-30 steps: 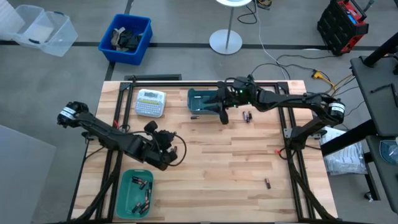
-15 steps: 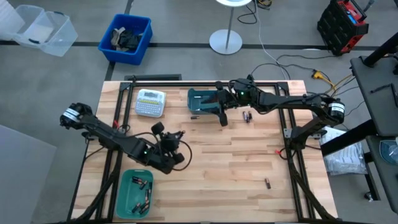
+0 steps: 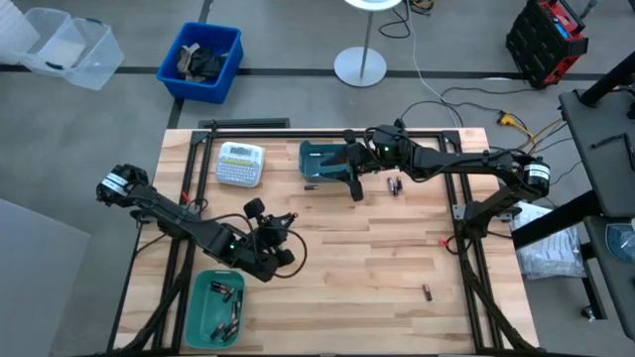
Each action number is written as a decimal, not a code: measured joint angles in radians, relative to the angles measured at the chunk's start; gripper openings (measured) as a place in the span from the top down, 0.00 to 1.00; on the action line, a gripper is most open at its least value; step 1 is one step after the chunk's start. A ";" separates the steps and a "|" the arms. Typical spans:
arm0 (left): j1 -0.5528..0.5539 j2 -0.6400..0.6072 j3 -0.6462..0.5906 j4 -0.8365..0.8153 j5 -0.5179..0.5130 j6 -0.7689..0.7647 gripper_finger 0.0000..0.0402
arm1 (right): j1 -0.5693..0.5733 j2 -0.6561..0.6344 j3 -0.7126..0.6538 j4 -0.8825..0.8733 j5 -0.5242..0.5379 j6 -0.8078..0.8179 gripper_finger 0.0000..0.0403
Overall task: Sort batteries
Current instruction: Put the silver battery into the blue bin
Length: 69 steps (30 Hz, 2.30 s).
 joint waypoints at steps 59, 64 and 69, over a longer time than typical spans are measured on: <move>0.078 -0.002 0.010 0.688 -0.008 0.674 0.93 | 0.219 0.012 0.000 0.160 -0.034 -0.183 0.54; 0.080 -0.002 0.009 0.687 -0.008 0.674 0.93 | 0.219 0.012 0.000 0.161 -0.034 -0.179 0.54; 0.084 0.000 0.009 0.693 -0.005 0.674 0.93 | 0.219 0.012 0.000 0.161 -0.034 -0.183 0.56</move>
